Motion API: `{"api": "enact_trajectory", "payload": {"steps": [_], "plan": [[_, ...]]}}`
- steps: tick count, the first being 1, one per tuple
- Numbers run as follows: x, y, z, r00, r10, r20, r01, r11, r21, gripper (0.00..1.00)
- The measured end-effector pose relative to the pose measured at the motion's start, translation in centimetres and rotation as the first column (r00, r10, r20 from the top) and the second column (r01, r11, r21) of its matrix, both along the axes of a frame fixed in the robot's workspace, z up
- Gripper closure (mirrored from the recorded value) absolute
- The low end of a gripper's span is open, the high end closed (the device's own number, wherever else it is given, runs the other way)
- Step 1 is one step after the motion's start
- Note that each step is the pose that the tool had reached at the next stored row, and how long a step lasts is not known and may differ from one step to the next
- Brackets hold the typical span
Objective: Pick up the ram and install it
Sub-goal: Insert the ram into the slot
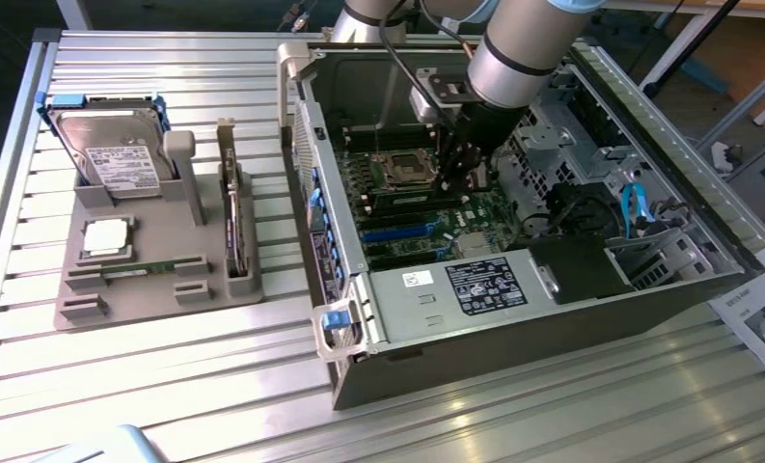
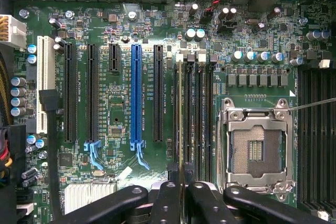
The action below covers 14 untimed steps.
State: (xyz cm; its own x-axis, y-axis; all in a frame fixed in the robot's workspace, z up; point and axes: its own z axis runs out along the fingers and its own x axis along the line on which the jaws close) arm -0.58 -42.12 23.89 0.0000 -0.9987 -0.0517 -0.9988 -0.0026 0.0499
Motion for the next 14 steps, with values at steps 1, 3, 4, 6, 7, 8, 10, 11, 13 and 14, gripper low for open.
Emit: {"api": "enact_trajectory", "payload": {"steps": [1,3,4,6,7,8,10,11,13,14], "plan": [[0.00,0.00,0.00,1.0000,0.000,0.0000,0.000,1.0000,0.0000,0.88],[0.00,0.00,0.00,1.0000,0.000,0.0000,0.000,1.0000,0.0001,0.88],[0.00,0.00,-0.01,1.0000,-0.003,-0.0001,0.003,1.0000,0.0000,0.88],[0.00,0.00,-0.01,1.0000,-0.007,0.0000,0.007,1.0000,0.0000,0.88],[0.00,0.00,-0.01,1.0000,-0.008,0.0000,0.008,1.0000,0.0001,0.88],[0.00,0.00,-0.02,1.0000,-0.008,0.0000,0.008,1.0000,0.0001,0.88],[0.00,0.00,-0.06,1.0000,-0.008,0.0000,0.008,1.0000,0.0001,0.88],[0.00,0.00,-0.07,1.0000,-0.008,0.0000,0.008,1.0000,0.0000,0.88],[0.00,0.00,-0.10,1.0000,-0.008,0.0000,0.008,1.0000,0.0000,0.88],[0.00,0.00,-0.11,1.0000,-0.008,0.0000,0.008,1.0000,0.0000,0.88]]}}
